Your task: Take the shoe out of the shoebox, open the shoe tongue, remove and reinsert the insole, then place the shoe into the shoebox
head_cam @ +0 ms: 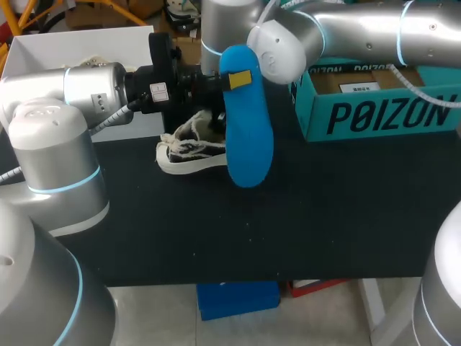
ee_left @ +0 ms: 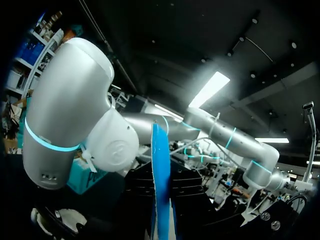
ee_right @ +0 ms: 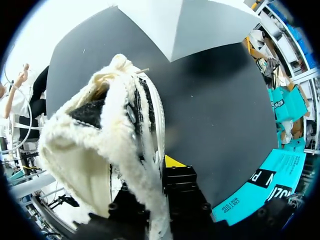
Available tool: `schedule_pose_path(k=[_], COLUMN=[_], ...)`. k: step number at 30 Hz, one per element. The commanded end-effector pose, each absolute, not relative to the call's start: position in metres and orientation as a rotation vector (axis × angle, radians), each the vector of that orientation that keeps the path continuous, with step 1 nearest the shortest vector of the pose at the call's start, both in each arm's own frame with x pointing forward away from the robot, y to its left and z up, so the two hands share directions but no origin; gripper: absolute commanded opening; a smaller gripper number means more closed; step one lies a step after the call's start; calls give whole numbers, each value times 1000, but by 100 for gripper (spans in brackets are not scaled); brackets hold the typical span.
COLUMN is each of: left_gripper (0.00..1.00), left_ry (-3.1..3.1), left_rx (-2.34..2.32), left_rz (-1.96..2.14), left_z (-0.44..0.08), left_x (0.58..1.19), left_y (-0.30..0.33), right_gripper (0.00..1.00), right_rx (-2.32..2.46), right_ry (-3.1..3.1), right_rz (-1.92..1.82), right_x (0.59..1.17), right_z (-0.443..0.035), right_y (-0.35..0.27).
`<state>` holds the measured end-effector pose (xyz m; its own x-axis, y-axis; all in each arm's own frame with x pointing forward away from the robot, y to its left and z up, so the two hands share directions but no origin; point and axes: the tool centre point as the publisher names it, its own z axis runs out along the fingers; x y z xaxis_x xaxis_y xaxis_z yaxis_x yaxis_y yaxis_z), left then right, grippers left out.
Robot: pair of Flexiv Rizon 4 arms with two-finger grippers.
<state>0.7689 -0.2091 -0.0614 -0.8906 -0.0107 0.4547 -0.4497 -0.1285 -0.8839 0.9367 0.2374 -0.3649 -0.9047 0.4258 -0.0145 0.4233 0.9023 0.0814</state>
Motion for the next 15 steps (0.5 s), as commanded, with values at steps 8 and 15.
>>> schedule_pose_path(k=[8,15], left_gripper=[0,0], left_ry=[-1851,-1851], left_rx=[522,522], left_rz=[2093,2093], left_z=[-61,-61], left_x=[768,768], left_y=[-210,-210], right_gripper=[0,0], right_rx=[891,968], right_ry=[2894,2853], right_rz=[190,236], right_x=[941,944], right_z=[-339,-332], right_y=[219,214])
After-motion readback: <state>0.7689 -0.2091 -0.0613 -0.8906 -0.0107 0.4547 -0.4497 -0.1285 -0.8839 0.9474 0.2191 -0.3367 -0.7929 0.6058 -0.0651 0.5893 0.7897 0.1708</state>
